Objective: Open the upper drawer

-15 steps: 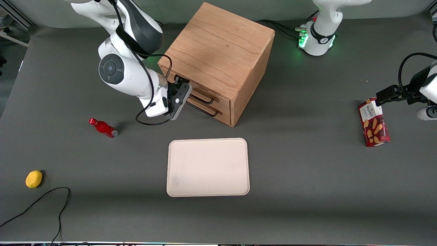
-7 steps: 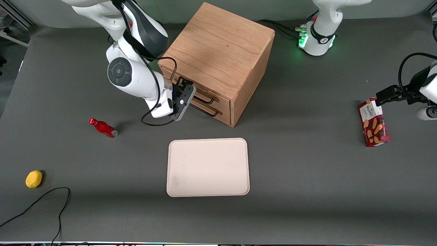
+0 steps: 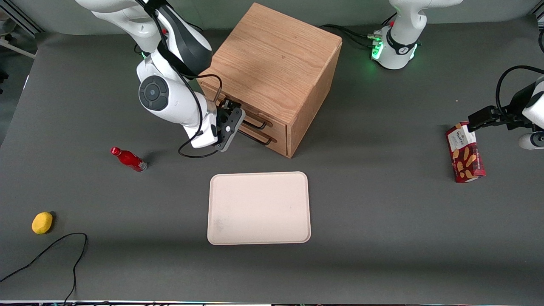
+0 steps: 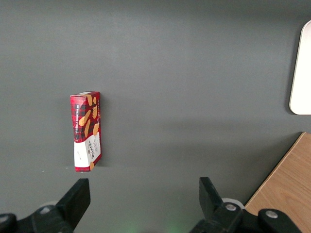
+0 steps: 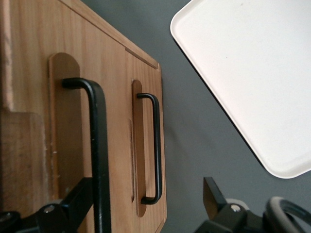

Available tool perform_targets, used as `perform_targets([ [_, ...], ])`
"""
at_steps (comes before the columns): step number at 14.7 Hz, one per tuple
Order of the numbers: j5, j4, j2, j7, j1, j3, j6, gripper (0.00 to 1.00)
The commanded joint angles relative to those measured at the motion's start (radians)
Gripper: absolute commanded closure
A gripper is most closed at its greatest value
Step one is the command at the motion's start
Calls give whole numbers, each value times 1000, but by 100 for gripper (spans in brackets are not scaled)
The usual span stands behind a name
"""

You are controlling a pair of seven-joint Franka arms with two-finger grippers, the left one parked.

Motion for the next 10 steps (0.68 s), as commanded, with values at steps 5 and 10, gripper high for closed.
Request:
perform_targets([
  [5,-46,2,30,-29,1,-13,70,0],
  [10,-46,36,46,-68,-13,-57,78,0],
])
